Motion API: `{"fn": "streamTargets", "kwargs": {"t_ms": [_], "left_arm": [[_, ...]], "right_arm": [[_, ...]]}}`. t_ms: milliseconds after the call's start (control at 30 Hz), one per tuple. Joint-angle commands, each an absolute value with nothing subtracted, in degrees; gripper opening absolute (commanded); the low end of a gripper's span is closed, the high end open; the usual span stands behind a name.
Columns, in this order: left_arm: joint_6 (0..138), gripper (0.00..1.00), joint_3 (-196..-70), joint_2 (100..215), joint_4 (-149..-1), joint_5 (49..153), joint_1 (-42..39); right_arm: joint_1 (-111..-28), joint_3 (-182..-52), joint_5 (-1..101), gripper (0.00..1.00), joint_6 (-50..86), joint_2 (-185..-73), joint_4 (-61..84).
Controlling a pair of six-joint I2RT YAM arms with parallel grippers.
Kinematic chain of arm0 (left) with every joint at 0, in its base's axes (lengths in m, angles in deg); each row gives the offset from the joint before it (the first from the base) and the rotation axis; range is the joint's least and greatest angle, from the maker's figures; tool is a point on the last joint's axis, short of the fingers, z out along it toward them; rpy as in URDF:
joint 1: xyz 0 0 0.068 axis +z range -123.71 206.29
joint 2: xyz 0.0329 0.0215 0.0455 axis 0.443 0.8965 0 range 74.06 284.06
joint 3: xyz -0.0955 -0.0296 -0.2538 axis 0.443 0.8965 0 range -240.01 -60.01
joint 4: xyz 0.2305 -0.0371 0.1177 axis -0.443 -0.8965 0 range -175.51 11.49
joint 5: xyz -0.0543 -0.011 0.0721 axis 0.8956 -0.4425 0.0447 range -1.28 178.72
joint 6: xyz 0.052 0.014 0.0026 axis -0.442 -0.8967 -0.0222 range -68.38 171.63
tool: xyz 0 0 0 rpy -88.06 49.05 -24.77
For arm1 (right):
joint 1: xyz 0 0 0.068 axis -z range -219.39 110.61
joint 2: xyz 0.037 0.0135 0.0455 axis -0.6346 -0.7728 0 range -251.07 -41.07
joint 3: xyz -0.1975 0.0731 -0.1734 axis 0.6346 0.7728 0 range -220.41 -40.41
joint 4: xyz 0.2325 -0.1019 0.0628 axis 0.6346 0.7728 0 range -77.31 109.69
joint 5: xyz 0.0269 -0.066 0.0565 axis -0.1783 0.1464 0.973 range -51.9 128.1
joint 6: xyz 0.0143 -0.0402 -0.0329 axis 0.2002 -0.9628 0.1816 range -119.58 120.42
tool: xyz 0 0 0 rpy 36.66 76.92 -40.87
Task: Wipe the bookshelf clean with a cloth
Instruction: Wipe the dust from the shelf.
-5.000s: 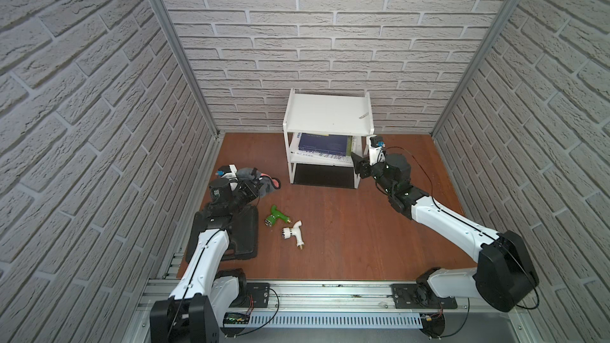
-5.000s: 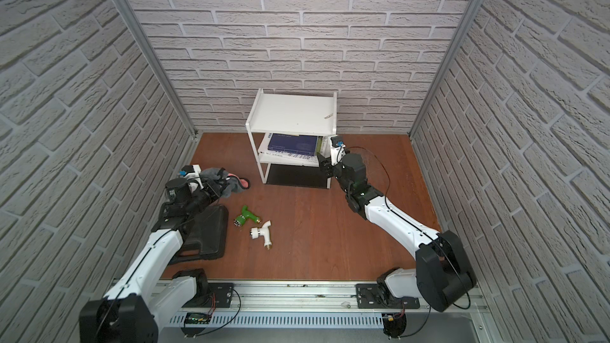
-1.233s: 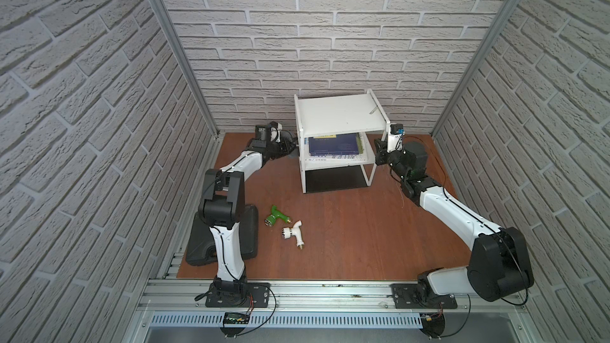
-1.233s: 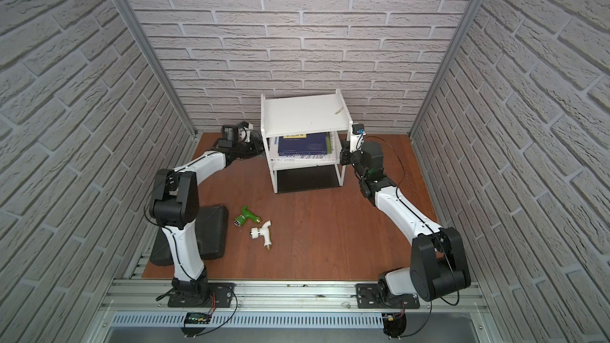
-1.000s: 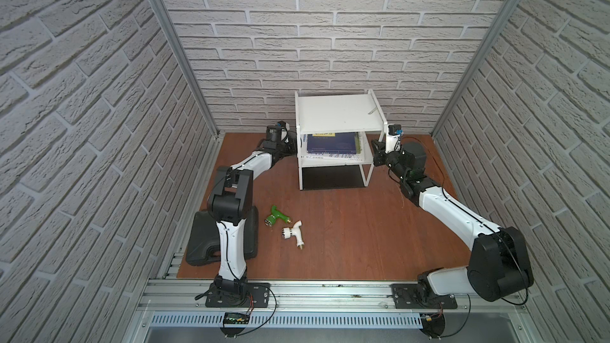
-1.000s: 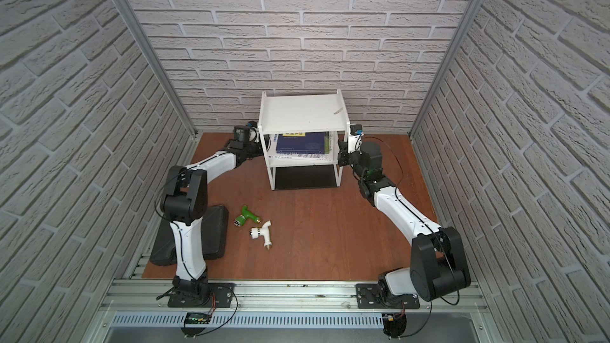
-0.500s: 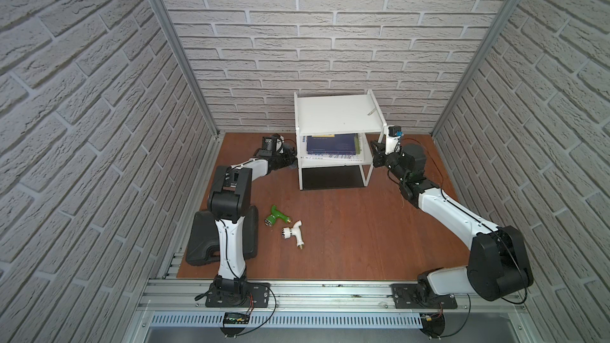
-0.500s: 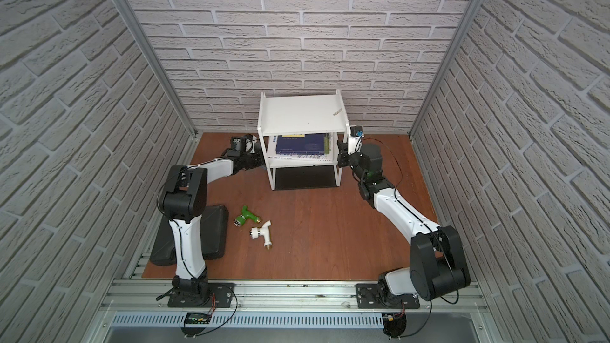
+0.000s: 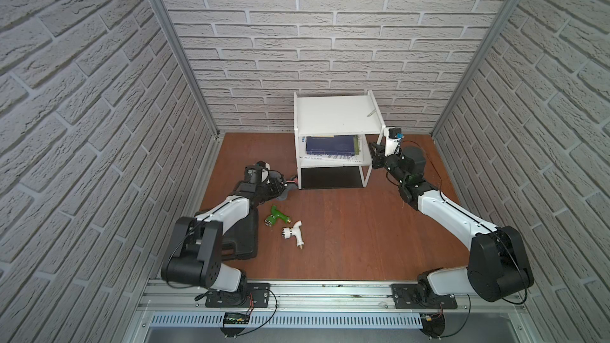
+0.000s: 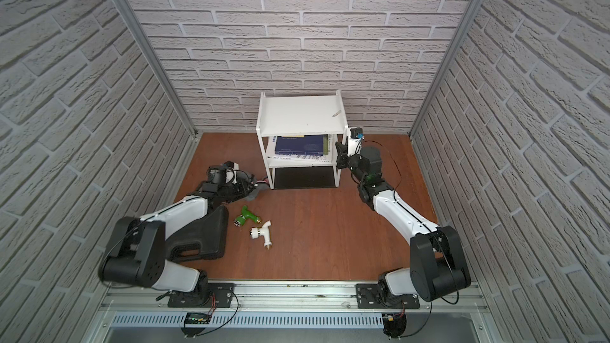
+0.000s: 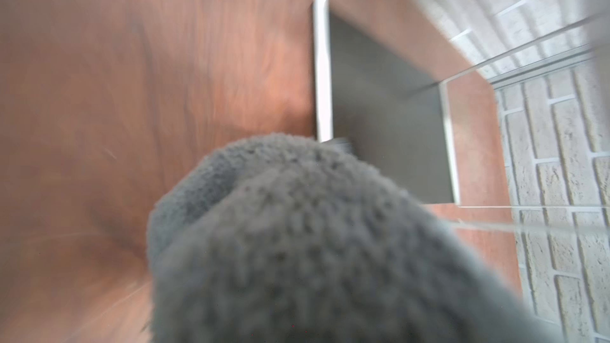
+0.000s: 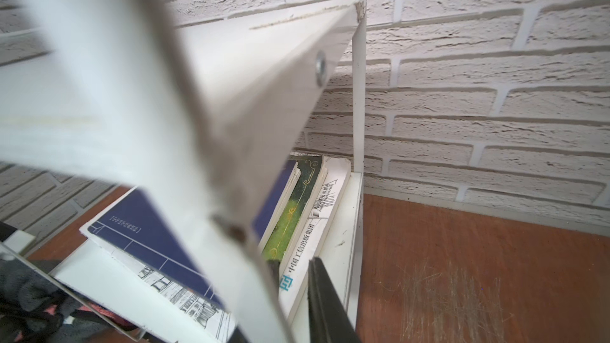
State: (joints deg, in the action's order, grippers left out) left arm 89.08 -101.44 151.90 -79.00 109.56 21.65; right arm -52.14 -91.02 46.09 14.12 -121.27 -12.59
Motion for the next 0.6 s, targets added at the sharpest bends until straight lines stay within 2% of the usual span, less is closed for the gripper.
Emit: {"fn": "streamTargets", "kwargs": {"t_ms": [0, 67, 167, 300, 400, 567], "left_arm": [[82.4, 0.00, -108.1, 142.5, -90.4, 104.1, 17.7], [79.3, 0.00, -114.6, 141.3, -97.3, 99.6, 16.1], [75.8, 0.00, -122.0, 143.9, -100.8, 93.5, 16.6], [72.6, 0.00, -134.9, 154.7, -98.1, 97.9, 20.5], [70.9, 0.00, -149.8, 165.7, -100.2, 101.8, 22.5], [73.5, 0.00, -165.7, 179.3, -95.1, 118.8, 23.6]], "right_arm": [[-53.8, -89.7, 48.4, 0.47, 21.7, -120.6, -6.8], [-53.5, -90.2, 46.1, 0.62, 20.0, -118.2, -4.5], [-53.4, -89.6, 44.7, 0.68, 18.2, -115.8, -3.8], [-53.4, -89.5, 46.6, 0.69, 15.4, -114.8, -4.7], [-53.4, -90.3, 46.9, 0.66, 14.9, -115.3, -5.0], [-53.4, -91.1, 47.3, 0.56, 15.1, -116.9, -5.7]]}}
